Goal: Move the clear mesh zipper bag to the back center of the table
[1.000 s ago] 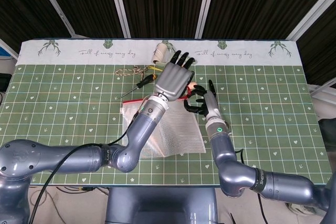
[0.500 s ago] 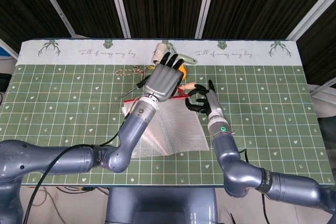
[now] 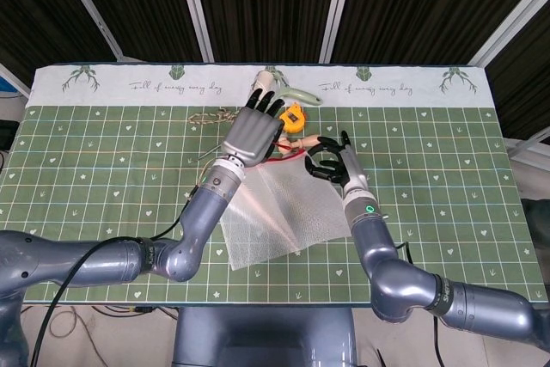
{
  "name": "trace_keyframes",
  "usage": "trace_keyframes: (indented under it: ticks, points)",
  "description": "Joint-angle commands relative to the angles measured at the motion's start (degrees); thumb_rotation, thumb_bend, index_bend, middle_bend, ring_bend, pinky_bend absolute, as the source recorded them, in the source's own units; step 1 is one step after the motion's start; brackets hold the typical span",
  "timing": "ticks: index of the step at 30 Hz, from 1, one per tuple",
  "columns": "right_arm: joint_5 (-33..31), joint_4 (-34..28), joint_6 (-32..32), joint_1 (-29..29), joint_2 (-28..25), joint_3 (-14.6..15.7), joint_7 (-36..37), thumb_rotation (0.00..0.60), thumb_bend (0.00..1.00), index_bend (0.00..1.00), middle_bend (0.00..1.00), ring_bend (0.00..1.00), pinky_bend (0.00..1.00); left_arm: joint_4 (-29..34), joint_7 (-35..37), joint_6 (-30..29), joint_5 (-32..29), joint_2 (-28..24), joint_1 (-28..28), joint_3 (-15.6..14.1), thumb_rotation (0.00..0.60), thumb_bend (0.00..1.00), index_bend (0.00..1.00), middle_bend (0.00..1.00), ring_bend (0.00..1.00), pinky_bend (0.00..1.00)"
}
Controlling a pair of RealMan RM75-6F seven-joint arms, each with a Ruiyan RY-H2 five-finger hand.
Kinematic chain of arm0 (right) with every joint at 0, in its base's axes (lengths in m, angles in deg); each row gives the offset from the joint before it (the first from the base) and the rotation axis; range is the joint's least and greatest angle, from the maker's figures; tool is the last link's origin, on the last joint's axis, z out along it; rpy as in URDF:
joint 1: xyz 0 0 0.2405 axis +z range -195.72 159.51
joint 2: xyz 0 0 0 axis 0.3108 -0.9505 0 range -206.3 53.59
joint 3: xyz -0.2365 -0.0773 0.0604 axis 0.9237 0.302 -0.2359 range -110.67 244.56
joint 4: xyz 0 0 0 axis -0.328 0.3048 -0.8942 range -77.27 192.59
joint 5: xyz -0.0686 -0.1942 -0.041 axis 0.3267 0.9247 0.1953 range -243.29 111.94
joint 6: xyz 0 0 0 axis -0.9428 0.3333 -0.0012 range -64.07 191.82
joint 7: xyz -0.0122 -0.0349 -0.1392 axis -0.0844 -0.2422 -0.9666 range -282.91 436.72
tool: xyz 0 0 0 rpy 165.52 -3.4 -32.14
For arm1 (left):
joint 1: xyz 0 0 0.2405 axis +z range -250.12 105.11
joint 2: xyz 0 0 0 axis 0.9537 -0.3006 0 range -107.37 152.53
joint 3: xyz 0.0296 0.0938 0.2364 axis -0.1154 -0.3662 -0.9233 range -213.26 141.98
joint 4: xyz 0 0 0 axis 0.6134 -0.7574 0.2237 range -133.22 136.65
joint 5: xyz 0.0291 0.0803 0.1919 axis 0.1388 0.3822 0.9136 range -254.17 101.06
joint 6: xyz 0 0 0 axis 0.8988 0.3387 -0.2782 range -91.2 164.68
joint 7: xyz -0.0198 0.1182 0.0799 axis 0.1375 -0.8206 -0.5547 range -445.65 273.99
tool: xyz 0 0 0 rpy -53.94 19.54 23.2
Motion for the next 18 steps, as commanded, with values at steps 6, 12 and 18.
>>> trace_keyframes:
  ticks: [6, 12, 18]
  points:
    - [-0.7, 0.0, -0.2, -0.1, -0.5, -0.7, 0.9, 0.600, 0.56, 0.64, 0.17, 0.00, 0.22, -0.2, 0.9, 0.1, 0.5, 0.2, 0.7, -0.2, 0.600, 0.52, 0.63, 0.14, 0.00, 0.00]
    - [-0.4, 0.0, 0.1, 0.1, -0.7, -0.7, 1.1, 0.600, 0.56, 0.65, 0.18, 0.00, 0.22, -0.2, 1.3, 0.2, 1.0, 0.4, 0.8, -0.3, 0.600, 0.52, 0.63, 0.14, 0.00, 0.00]
    - [-0.4, 0.4, 0.5, 0.1, -1.0, -1.4, 1.9, 0.600, 0.56, 0.65, 0.18, 0.00, 0.22, 0.1, 1.4, 0.2, 1.4, 0.4, 1.1, -0.6, 0.600, 0.52, 0.63, 0.14, 0.00, 0.00]
